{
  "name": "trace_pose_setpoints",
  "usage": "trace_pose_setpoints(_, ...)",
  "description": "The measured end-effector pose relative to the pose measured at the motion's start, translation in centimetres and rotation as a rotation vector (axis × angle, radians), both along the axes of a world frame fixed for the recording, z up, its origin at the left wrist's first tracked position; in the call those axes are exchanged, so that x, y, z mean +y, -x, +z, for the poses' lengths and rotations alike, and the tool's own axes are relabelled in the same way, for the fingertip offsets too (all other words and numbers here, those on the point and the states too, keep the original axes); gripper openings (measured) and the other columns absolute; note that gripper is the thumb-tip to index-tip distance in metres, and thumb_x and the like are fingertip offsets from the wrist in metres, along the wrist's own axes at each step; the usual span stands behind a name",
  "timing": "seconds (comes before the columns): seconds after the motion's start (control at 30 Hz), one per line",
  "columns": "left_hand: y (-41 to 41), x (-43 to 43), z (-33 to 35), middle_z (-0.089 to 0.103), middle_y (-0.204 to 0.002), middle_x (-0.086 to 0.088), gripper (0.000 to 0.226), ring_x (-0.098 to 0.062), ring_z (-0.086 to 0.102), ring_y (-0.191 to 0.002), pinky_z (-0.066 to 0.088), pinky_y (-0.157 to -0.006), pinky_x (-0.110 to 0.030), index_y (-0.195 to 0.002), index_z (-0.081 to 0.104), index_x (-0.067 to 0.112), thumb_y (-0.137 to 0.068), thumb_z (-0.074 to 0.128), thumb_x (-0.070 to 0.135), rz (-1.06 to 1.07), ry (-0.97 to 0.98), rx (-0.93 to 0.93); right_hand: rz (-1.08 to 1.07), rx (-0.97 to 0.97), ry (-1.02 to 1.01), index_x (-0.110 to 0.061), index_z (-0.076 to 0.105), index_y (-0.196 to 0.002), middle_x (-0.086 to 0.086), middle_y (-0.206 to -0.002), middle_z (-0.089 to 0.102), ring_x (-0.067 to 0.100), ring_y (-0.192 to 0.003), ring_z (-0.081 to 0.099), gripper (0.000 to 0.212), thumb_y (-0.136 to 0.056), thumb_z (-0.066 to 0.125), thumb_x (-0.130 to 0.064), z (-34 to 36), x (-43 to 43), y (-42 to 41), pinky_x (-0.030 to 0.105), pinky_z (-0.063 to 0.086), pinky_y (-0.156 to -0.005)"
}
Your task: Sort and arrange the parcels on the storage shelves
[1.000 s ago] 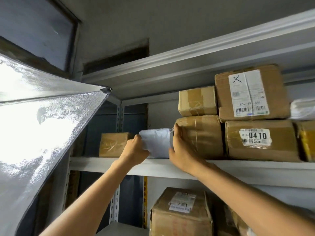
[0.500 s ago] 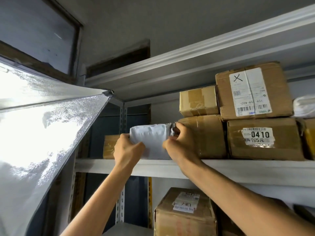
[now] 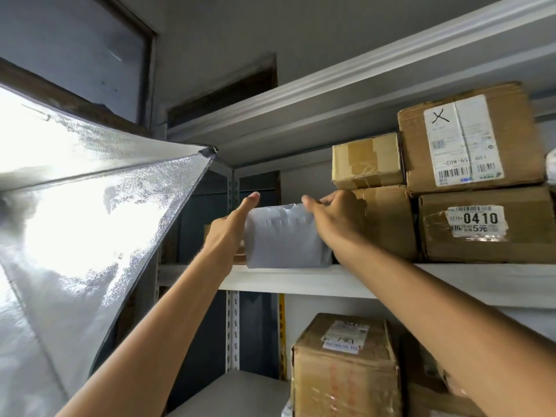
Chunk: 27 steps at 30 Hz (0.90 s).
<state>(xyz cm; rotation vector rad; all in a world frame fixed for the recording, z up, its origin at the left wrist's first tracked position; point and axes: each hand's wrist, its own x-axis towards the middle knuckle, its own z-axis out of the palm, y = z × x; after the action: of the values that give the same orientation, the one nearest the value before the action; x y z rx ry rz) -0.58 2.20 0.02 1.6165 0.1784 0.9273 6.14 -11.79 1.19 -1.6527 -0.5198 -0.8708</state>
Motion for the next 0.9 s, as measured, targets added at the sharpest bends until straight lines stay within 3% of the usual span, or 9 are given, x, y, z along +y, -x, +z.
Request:
trace_pose_setpoints(0.07, 0.3, -0.2, 0.4, 0.067, -0.106, -0.009, 0.073, -0.027, 0.066, -0.086, 0.052, -0.061, -0.032, -0.121, 0.06, 0.011, -0.075, 0.064, 0.068, -0.014, 0.027, 0.037, -0.012, 0.049, 0.012, -0.007, 0.058, -0.112, 0.011, -0.114, 0.063, 0.03, -0.105, 0.06, 0.052, -0.087, 0.062, -0.053, 0.3, -0.3, 0.2, 0.035, 0.046, -0.08)
trace_pose_setpoints(0.13, 0.6, -0.4, 0.5, 0.066, -0.095, -0.007, 0.066, -0.023, 0.064, -0.077, 0.051, -0.06, -0.031, -0.116, 0.062, 0.009, -0.077, 0.067, 0.061, -0.055, 0.038, 0.065, -0.006, 0.104, 0.03, -0.011, 0.054, -0.102, 0.009, -0.103, 0.059, 0.026, -0.097, 0.059, 0.048, -0.084, 0.066, -0.054, 0.2, -0.7, 0.2, 0.031, 0.043, -0.072)
trace_pose_setpoints(0.23, 1.0, 0.0, 0.1, 0.06, -0.078, -0.004, 0.058, -0.019, 0.057, -0.066, 0.049, -0.06, -0.031, -0.109, 0.065, 0.007, -0.081, 0.065, 0.057, -0.139, 0.048, 0.083, 0.164, 0.237, 0.0, -0.016, 0.051, -0.097, 0.004, -0.102, 0.055, 0.022, -0.093, 0.055, 0.045, -0.078, 0.071, -0.052, 0.1, -1.6, 0.5, 0.03, 0.041, -0.069)
trace_pose_setpoints(0.33, 1.2, 0.6, -0.5, 0.067, -0.1, -0.008, 0.066, -0.023, 0.066, -0.086, 0.056, -0.077, -0.037, -0.117, 0.064, 0.012, -0.077, 0.064, 0.065, -0.232, 0.055, 0.112, 0.217, 0.295, 0.026, -0.012, 0.055, -0.117, 0.005, -0.12, 0.059, 0.026, -0.106, 0.056, 0.066, -0.077, 0.066, -0.063, 0.0, -1.6, 0.8, 0.035, 0.046, -0.084)
trace_pose_setpoints(0.4, 1.1, 0.7, -0.9, 0.067, -0.112, -0.01, 0.07, -0.027, 0.066, -0.098, 0.055, -0.089, -0.042, -0.116, 0.063, 0.016, -0.072, 0.065, 0.07, -0.245, 0.079, 0.104, 0.126, 0.22, 0.057, -0.01, 0.057, -0.118, 0.008, -0.123, 0.059, 0.028, -0.109, 0.057, 0.073, -0.076, 0.061, -0.07, -0.4, -1.2, 1.1, 0.035, 0.043, -0.082)
trace_pose_setpoints(0.53, 1.2, 0.4, -1.5, 0.067, -0.109, -0.011, 0.075, -0.029, 0.066, -0.099, 0.054, -0.09, -0.045, -0.113, 0.063, 0.015, -0.068, 0.062, 0.075, -0.195, 0.133, 0.053, 0.163, 0.205, 0.005, -0.014, 0.051, -0.129, 0.007, -0.131, 0.054, 0.028, -0.12, 0.051, 0.077, -0.074, 0.066, -0.067, -1.6, -1.1, 1.6, 0.035, 0.035, -0.085)
trace_pose_setpoints(0.67, 2.3, 0.8, -2.9, 0.071, -0.09, -0.009, 0.05, -0.026, 0.069, -0.084, 0.055, -0.072, -0.036, -0.102, 0.069, 0.015, -0.08, 0.062, 0.059, -0.232, 0.084, -0.003, 0.202, 0.165, 0.049, -0.014, 0.06, -0.109, -0.002, -0.103, 0.063, 0.021, -0.1, 0.061, 0.072, -0.063, 0.074, -0.068, -2.2, -2.2, 2.2, 0.033, 0.048, -0.08)
trace_pose_setpoints(0.77, 3.1, 1.2, -4.7, 0.073, -0.092, -0.007, 0.038, -0.025, 0.069, -0.087, 0.054, -0.08, -0.038, -0.104, 0.071, 0.018, -0.078, 0.066, 0.045, -0.331, 0.022, -0.071, 0.188, 0.12, 0.12, -0.019, 0.061, -0.108, -0.005, -0.103, 0.065, 0.018, -0.095, 0.064, 0.076, -0.056, 0.074, -0.073, -3.6, -2.2, 3.0, 0.037, 0.054, -0.081)
trace_pose_setpoints(0.9, 3.8, 1.2, -6.9, 0.071, -0.111, -0.002, 0.05, -0.022, 0.065, -0.106, 0.049, -0.091, -0.035, -0.121, 0.062, 0.023, -0.072, 0.07, 0.027, -0.456, -0.066, -0.112, 0.311, 0.17, 0.155, -0.013, 0.069, -0.086, 0.002, -0.084, 0.073, 0.019, -0.081, 0.069, 0.053, -0.057, 0.082, -0.056, -5.0, -3.3, 3.4, 0.044, 0.056, -0.082)
